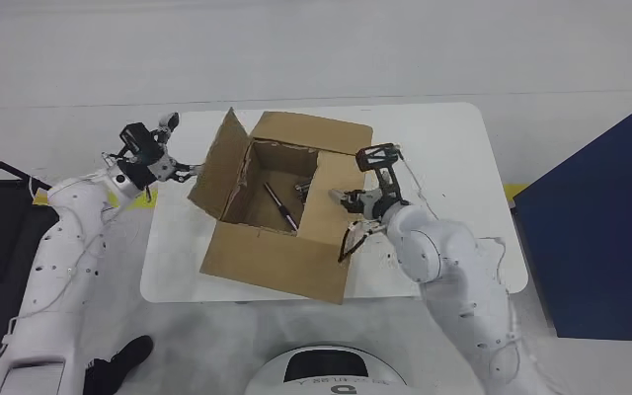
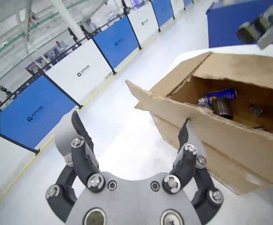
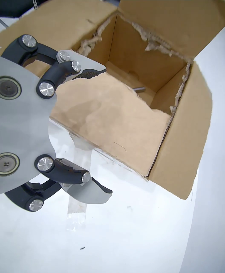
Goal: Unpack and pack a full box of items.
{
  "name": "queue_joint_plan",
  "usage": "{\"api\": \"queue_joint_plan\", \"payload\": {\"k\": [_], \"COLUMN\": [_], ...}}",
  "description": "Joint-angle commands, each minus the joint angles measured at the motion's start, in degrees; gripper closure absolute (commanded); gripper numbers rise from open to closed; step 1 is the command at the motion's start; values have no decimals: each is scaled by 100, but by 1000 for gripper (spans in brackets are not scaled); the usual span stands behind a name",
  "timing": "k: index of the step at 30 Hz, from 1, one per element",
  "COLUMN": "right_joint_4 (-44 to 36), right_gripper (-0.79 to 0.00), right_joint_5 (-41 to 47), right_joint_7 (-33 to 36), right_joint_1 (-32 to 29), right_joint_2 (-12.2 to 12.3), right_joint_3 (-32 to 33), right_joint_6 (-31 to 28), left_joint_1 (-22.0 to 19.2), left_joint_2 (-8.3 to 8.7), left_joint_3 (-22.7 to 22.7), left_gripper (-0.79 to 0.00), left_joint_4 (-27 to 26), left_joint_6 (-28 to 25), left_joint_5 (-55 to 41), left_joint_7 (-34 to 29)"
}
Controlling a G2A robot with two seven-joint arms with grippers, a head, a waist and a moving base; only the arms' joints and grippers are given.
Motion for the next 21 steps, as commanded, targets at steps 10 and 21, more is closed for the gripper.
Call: {"api": "queue_joint_plan", "payload": {"k": [10,21], "right_joint_4": [-670,-181], "right_gripper": [-785,-785], "right_joint_5": [1579,2590], "right_joint_7": [-265,-676], "right_joint_1": [-946,-741], "right_joint_2": [107,69], "right_joint_3": [1288,1550], "right_joint_6": [-802,-656], "left_joint_1": [-506,-733], "left_joint_2": [-187,-329], "left_joint_3": [1028,1449], "left_gripper": [-785,-785], "left_joint_4": [-144,225], "left_joint_6": [147,388], "left_joint_5": [248,-97], "left_joint_7": [-1137,-1728]}}
